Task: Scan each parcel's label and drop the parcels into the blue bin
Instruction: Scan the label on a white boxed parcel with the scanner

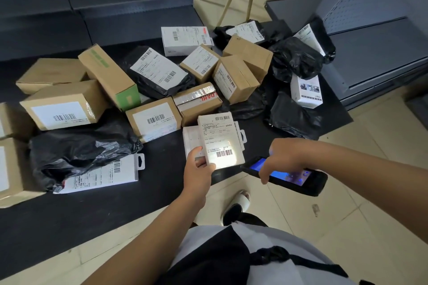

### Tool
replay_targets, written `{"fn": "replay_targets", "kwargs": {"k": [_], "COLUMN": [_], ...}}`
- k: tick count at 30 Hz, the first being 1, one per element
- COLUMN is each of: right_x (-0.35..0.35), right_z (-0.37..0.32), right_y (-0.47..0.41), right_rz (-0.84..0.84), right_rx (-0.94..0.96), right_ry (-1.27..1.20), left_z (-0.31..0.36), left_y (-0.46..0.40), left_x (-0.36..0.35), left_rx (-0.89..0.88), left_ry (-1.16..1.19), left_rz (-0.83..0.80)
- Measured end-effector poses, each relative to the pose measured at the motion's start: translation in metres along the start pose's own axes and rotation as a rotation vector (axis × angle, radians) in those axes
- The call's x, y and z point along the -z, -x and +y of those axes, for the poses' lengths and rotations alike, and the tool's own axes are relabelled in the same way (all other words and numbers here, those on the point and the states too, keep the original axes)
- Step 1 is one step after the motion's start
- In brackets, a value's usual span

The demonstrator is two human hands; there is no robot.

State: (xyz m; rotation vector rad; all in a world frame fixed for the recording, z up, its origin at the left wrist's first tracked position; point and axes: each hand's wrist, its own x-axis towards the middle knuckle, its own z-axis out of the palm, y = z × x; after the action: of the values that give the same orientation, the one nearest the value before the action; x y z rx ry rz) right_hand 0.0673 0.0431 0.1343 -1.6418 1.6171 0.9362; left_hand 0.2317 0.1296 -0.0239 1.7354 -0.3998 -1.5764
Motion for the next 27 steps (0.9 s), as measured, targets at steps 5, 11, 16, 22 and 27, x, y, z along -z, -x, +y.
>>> {"fn": "replay_targets", "kwargs": {"k": [5, 11, 16, 22, 27], "right_x": [0.005, 0.004, -0.001, 0.005, 0.026], "right_z": [-0.003, 0.002, 0.009, 0.02, 0.023], "right_y": [0.012, 0.02, 0.018, 0.016, 0.023], "right_rz": [0.026, -0.014, 0.025, -0.047, -0.005], "right_rx": [-0.022, -0.06, 0.024, 0.222, 0.465], "right_ry": [0.092, 0.05, 0.007, -0.371, -0.599], "left_z": [-0.004, -0.007, -0.007, 0.005, 0.025], "left_y": [0.0, 0.004, 0.003, 0.016, 0.043], "left_x": [0.0, 0.0, 0.005, 0.023, 0.042], "left_rx": [0.038, 0.023, 0.01, -0.043, -0.096], "left_ry": [0.057, 0.081, 0.094, 0.097, 0.116], "left_rz": [0.023, 0.01, 0.002, 0.008, 0.027]}}
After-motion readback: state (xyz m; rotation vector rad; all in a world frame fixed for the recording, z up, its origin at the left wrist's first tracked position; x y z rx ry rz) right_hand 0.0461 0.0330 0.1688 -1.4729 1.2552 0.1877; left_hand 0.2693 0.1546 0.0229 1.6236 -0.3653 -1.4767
